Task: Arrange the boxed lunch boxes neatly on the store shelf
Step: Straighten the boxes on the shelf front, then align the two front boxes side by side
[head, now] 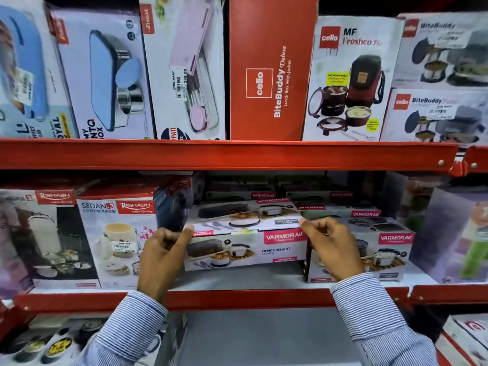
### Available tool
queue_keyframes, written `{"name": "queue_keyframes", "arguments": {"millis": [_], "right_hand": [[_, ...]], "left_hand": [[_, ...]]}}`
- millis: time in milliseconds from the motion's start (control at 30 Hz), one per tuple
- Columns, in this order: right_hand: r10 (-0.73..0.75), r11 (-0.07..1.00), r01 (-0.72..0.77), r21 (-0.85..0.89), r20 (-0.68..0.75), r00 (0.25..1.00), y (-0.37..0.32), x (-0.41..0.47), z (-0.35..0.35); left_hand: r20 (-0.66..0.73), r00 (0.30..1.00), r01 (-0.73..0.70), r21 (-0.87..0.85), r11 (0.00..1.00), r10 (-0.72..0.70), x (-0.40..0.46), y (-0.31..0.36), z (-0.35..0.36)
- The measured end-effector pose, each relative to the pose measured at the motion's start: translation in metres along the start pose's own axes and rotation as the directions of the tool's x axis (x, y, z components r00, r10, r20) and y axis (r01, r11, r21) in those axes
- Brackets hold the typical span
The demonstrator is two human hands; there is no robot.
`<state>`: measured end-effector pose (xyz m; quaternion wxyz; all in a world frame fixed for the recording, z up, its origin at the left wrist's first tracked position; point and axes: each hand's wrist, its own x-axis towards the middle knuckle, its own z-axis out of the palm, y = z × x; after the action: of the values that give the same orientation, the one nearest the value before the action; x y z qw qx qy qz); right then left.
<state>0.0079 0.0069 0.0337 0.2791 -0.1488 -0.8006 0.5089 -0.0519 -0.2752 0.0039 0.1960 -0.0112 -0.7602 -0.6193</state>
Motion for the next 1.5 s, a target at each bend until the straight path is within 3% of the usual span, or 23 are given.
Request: {"name": "queue_keyframes", "arguments": {"millis": [133, 267, 533, 667, 933, 1300, 1500], "right_hand": [[-0.031, 0.996, 0.038, -0.081, 0.082, 0.996, 0.008, 0.001, 0.001], [-0.084, 0.970, 0.110, -0.215, 0.127, 0.988, 0.014, 0.001, 0.010], [0.085, 0.945, 0.000, -0.327, 0.246, 0.966, 0.043, 0.003, 0.037], [0.140, 0.937, -0.045, -0.347, 0.255, 0.957, 0.060, 0.002, 0.045], [0.190, 0.938, -0.106, -0.329, 0.235, 0.953, 0.074, -0.003, 0.049], [0.002, 0.948, 0.057, -0.314, 0.185, 0.983, 0.075, -0.016, 0.053], [-0.020, 0.934, 0.083, -0.348, 0.180, 0.984, 0.080, -0.020, 0.047]], "left_hand": [[0.097, 0.995, 0.029, -0.060, 0.998, -0.023, 0.003, -0.016, -0.004], [0.085, 0.995, -0.060, 0.063, 0.996, 0.054, 0.000, -0.022, -0.001], [0.112, 0.994, 0.008, 0.074, 0.997, -0.016, 0.002, -0.060, 0.013], [0.108, 0.991, 0.071, 0.061, 0.996, -0.078, 0.001, -0.075, 0.021], [0.091, 0.994, 0.053, 0.151, 0.987, -0.067, 0.003, -0.085, 0.020], [0.099, 0.995, -0.004, 0.238, 0.971, -0.020, -0.001, -0.073, 0.021], [0.095, 0.996, -0.024, 0.257, 0.966, -0.001, -0.008, -0.072, 0.018]]}}
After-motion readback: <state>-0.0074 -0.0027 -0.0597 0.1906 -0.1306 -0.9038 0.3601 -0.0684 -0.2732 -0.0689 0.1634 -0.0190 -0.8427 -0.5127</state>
